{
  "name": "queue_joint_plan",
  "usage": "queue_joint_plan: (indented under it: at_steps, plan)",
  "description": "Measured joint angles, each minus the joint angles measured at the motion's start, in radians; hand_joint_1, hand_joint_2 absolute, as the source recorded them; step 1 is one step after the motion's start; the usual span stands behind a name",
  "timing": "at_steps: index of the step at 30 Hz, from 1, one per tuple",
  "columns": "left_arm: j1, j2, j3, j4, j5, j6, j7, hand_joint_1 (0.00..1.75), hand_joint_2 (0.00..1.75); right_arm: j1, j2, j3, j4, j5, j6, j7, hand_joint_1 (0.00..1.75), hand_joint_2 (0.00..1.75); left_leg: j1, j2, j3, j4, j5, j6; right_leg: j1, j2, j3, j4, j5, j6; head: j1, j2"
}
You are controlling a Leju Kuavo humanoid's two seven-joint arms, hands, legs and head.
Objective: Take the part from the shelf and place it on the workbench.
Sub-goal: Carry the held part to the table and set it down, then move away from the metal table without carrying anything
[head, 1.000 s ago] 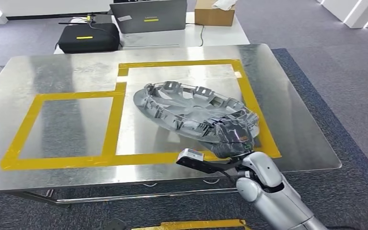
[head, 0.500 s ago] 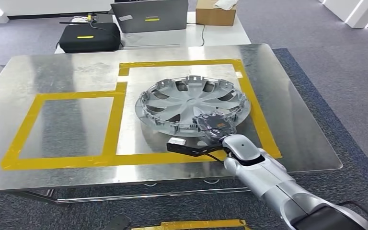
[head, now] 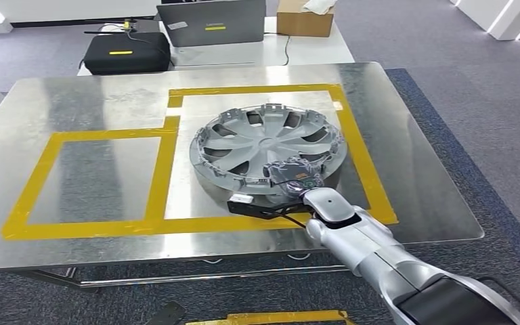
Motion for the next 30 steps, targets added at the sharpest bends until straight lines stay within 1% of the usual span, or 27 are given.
queue_joint_plan:
  at_steps: [1, 3, 7, 11, 14, 20, 23, 26, 30]
  plan:
    - [0.002, 0.001, 0.000, 0.000, 0.007, 0.001, 0.000, 0.00, 0.00, 0.003, 0.001, 0.000, 0.000, -0.005, -0.007, -0.004, 0.00, 0.00, 0.000, 0.000, 0.000, 0.000, 0.000, 0.000, 0.000, 0.000, 0.000, 0.000, 0.000, 0.000, 0.000, 0.000]
    - [0.008, 0.002, 0.001, 0.000, 0.021, 0.004, -0.005, 0.00, 0.00, 0.015, -0.001, -0.002, -0.016, -0.025, -0.005, -0.015, 0.00, 0.00, 0.000, 0.000, 0.000, 0.000, 0.000, 0.000, 0.000, 0.000, 0.000, 0.000, 0.000, 0.000, 0.000, 0.000]
    - [0.021, 0.006, 0.003, 0.000, 0.036, 0.015, -0.011, 0.00, 0.00, 0.053, -0.017, -0.017, -0.100, -0.084, 0.044, -0.042, 0.00, 0.00, 0.000, 0.000, 0.000, 0.000, 0.000, 0.000, 0.000, 0.000, 0.000, 0.000, 0.000, 0.000, 0.000, 0.000]
    - [0.038, 0.010, 0.014, 0.001, 0.047, 0.032, -0.020, 0.00, 0.00, 0.131, -0.061, -0.037, -0.283, -0.174, 0.121, -0.067, 0.00, 0.00, 0.000, 0.000, 0.000, 0.000, -0.001, 0.000, 0.000, 0.000, 0.000, -0.001, -0.001, 0.000, 0.000, 0.000]
    - [0.045, 0.014, 0.022, 0.001, 0.053, 0.039, -0.025, 0.00, 0.00, 0.189, -0.096, -0.043, -0.409, -0.200, 0.144, -0.075, 0.00, 0.00, 0.000, 0.000, 0.000, 0.000, -0.001, 0.000, 0.000, 0.000, 0.000, -0.001, -0.001, 0.000, 0.000, 0.000]
    - [0.060, 0.022, 0.047, 0.002, 0.067, 0.045, -0.033, 0.00, 0.00, 0.324, -0.167, -0.056, -0.647, -0.263, 0.141, -0.104, 0.00, 0.00, 0.000, 0.000, 0.000, 0.000, -0.001, 0.000, 0.000, 0.000, 0.000, -0.001, -0.001, 0.000, 0.000, 0.000]
    - [0.068, 0.024, 0.063, 0.002, 0.075, 0.047, -0.038, 0.00, 0.00, 0.417, -0.197, -0.081, -0.782, -0.306, 0.115, -0.140, 0.00, 0.00, 0.000, 0.000, 0.000, 0.000, -0.002, 0.000, 0.000, -0.001, 0.000, -0.002, -0.002, 0.000, 0.000, 0.000]
    - [0.074, 0.023, 0.079, 0.002, 0.081, 0.046, -0.045, 0.00, 0.00, 0.517, -0.216, -0.113, -0.913, -0.324, 0.079, -0.173, 0.00, 0.00, 0.000, 0.000, 0.000, 0.000, -0.003, 0.000, 0.000, 0.000, 0.000, -0.002, -0.002, 0.000, 0.000, 0.000]
    - [0.074, 0.023, 0.095, 0.002, 0.085, 0.047, -0.049, 0.00, 0.00, 0.601, -0.223, -0.144, -1.015, -0.356, 0.033, -0.220, 0.00, 0.00, -0.002, 0.000, 0.000, 0.002, -0.005, 0.002, -0.001, -0.001, 0.001, -0.003, -0.002, 0.001, 0.000, 0.000]
